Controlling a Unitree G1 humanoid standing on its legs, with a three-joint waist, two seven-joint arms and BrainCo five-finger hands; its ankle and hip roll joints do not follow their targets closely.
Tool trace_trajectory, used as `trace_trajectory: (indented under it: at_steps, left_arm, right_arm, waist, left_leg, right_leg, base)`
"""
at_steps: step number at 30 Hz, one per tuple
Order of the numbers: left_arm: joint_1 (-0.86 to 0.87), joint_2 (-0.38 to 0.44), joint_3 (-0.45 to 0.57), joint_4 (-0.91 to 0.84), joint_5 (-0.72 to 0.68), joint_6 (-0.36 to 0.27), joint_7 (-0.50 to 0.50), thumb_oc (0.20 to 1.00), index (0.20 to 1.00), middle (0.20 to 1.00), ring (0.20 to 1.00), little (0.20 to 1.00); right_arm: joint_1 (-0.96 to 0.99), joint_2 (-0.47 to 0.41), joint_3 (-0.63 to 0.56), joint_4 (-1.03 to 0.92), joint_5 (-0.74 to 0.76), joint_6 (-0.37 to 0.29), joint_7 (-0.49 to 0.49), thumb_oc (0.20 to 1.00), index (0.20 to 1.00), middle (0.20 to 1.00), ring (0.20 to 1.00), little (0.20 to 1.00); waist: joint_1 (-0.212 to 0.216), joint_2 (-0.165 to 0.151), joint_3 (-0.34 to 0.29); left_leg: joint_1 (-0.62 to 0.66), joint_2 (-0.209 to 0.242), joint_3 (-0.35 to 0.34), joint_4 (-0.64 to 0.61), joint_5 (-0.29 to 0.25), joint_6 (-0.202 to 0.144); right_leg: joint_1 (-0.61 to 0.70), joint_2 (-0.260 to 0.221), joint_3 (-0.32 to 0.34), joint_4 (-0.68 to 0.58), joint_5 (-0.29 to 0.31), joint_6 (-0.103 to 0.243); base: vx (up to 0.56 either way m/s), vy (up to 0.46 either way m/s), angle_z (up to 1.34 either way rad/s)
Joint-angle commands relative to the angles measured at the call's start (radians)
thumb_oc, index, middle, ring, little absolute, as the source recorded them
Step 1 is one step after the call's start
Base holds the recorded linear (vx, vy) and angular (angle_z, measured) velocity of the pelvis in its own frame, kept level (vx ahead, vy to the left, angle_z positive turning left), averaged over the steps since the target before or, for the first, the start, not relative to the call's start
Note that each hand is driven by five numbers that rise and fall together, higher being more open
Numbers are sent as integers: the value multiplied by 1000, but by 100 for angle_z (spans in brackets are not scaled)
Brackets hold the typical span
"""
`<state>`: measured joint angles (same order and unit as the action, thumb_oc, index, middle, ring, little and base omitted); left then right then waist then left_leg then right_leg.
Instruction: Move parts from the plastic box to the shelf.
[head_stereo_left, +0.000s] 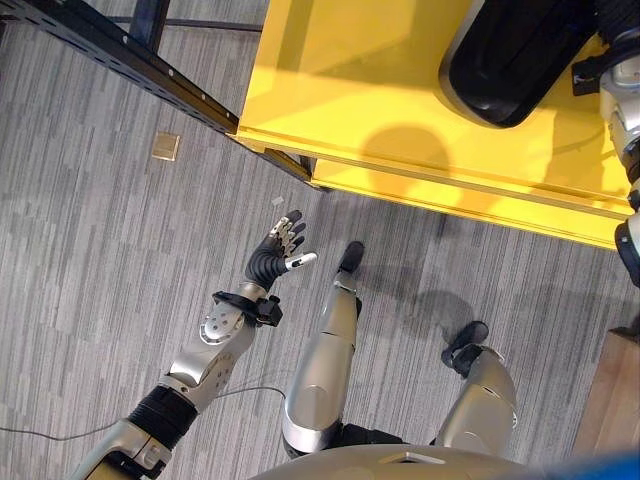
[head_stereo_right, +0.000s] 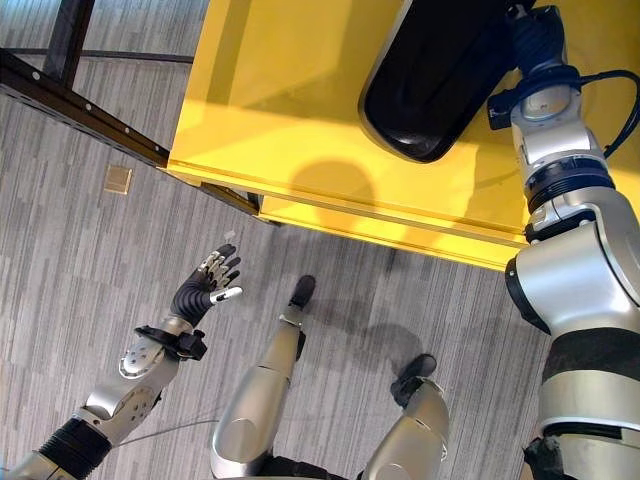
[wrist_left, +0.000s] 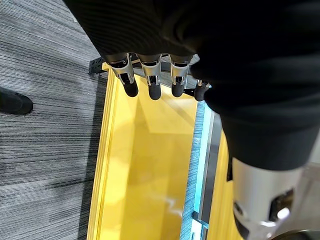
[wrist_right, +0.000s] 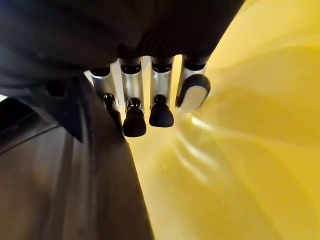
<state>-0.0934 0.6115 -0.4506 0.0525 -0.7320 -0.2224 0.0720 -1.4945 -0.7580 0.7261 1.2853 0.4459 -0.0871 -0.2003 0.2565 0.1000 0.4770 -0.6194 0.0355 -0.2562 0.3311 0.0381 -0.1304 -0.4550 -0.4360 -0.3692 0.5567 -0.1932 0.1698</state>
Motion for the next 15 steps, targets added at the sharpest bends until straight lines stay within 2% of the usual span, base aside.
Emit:
trace_trajectory:
  at_steps: [1,15]
  left_arm:
    - [-1,16,34,-43,-4,-47,1,1000,1000,1000,1000,1000]
    - [37,26,50,-55,-3,-50,-19,1000,1000,1000,1000,1000]
  right_arm:
    - [-69,-66,66,19,-69,5,-10,200,200,200,200,200]
    - [-51,-149,108,34,-174,20,-2,200,200,200,200,200]
  waist:
    - [-5,-18,43]
    - [-27,-29,43]
  left_leg:
    - [-45,-8,86,20,10,66]
    - [-39,2,96,18,9,64]
  right_leg:
    - [64,85,25,-10,22,-66]
    - [64,91,33,-10,26,-63]
  base:
    - [0,0,0]
    - [0,0,0]
